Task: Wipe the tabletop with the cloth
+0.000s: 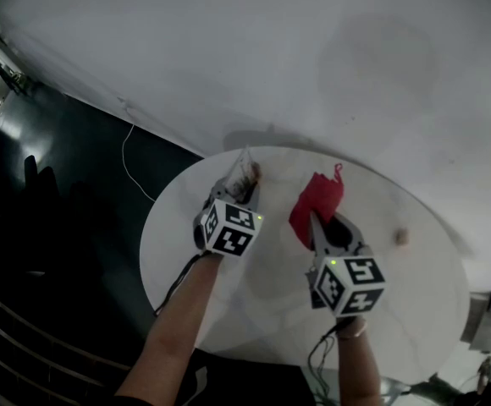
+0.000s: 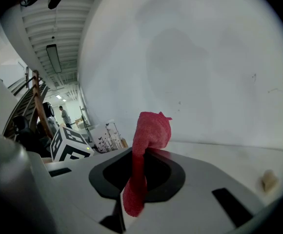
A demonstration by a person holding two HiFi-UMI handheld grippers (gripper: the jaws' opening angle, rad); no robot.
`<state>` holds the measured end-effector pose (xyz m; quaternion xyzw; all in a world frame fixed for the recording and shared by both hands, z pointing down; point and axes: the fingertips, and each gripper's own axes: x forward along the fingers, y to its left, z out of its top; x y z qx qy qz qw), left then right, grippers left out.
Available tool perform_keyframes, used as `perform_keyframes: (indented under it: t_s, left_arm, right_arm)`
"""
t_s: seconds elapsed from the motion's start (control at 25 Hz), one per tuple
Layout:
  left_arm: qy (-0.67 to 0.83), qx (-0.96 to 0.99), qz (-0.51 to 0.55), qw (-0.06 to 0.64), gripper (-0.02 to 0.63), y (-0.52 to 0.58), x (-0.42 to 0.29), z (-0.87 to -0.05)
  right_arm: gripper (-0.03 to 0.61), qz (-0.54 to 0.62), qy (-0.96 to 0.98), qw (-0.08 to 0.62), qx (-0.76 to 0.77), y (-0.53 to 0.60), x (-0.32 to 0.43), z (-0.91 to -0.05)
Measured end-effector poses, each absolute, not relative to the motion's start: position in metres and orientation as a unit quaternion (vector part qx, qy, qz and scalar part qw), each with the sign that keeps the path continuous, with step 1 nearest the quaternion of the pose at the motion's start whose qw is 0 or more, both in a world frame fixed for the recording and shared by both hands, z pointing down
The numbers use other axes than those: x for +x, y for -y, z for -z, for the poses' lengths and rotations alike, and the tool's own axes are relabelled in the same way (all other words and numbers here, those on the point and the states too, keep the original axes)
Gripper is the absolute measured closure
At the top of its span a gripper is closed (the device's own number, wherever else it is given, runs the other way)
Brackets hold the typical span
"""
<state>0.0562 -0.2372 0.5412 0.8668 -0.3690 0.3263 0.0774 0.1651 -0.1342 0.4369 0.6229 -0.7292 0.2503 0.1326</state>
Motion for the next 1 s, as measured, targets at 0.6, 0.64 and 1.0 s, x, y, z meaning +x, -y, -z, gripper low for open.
perform_keyframes:
  t_s: [0.6,0.64,1.0]
  left_arm:
    - [0.398,0.866,-0.294,0.074,0.422,0.226,0.038,-0.506]
    - [0.402,0.865,-0.290,0.076,0.420,0.223,0.035,-0.504]
    - [0.441,0.852,-0.264,0.096,0.420,0.181,-0.001,-0.472]
  right_arm:
    - [0.532,-0.249,0.731,0.103,0.627,0.122,0.176,-0.420]
    - [0.532,-0.247,0.733,0.102,0.625,0.121,0.175,-0.418]
    - [0.532,-0.227,0.752,0.093,0.611,0.097,0.168,-0.400]
